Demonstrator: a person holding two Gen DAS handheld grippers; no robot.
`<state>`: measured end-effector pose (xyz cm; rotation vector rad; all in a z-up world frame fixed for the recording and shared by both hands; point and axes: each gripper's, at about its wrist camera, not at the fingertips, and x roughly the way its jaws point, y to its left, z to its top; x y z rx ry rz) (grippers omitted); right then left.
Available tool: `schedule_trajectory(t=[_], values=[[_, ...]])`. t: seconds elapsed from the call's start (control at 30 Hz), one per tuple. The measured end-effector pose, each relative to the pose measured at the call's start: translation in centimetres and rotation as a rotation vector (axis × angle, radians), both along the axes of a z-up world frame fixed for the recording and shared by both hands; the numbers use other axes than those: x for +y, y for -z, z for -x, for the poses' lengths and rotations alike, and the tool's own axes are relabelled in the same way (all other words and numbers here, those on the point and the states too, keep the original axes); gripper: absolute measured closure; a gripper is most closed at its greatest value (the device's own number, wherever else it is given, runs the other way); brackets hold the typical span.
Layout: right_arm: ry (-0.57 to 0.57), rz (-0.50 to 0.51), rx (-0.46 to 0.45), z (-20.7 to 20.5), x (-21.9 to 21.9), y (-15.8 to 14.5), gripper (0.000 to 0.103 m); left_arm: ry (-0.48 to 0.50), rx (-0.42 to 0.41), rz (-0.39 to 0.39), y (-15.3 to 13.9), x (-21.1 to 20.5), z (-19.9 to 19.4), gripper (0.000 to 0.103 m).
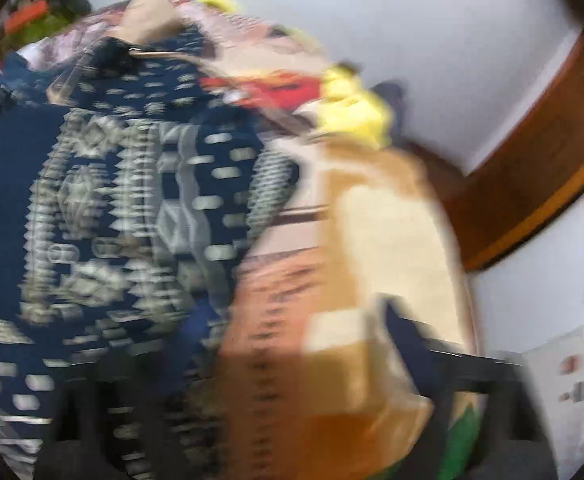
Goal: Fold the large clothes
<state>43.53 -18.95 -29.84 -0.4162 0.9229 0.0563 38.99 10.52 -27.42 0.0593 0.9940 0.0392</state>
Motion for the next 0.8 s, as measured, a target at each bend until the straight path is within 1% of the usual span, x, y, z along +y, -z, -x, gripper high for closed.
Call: schedule_trajectory(t=[0.07,0.13,0.23,0.37,0.43,0.5,0.57,0.63,0.7,0.8], values=[[0.011,-0.095,0.055,-0.4,-1.3,-0.2,0.010,-0.003,0.011,0.019,-0.1,0.3,0.0,0.043],[0.021,-0.170,0.082,-0.7,-2.4,-1.1,0.010,-0.007,0.022,0.020,-0.3,0.6,0.0,0.043],[-0.006,-0.250,0.069,-0.5,-2.8,-3.2,0.010,-0.018,0.022,0.029,-1.4,1.2,-0.2,0.043],[-0.049,-0.348,0.045,-0.9,-1.4,-6.8,0.009,-0.039,-0.028,0.049,-4.5,2.2,-0.9,0.042],[-0.064,-0.394,0.030,-1.7,-0.5,-8.6,0.009,-0.047,-0.070,0.028,-6.7,2.6,-1.7,0.036],[-0.075,-0.430,0.018,-2.9,0.8,-10.2,0.009,-0.053,-0.109,-0.002,-8.5,2.8,-2.7,0.025],[-0.082,-0.457,0.015,-4.7,2.0,-11.2,0.009,-0.051,-0.139,-0.021,-10.3,3.0,-4.0,0.021],[-0.092,-0.494,0.017,-6.5,3.5,-12.2,0.009,-0.044,-0.155,-0.018,-11.6,3.3,-5.5,0.017],[-0.098,-0.517,0.021,-8.0,4.7,-12.7,0.009,-0.037,-0.172,-0.004,-12.4,3.5,-7.0,0.011],[-0.105,-0.546,0.041,-11.0,6.8,-12.7,0.009,-0.038,-0.183,0.010,-12.8,3.8,-9.9,0.009]])
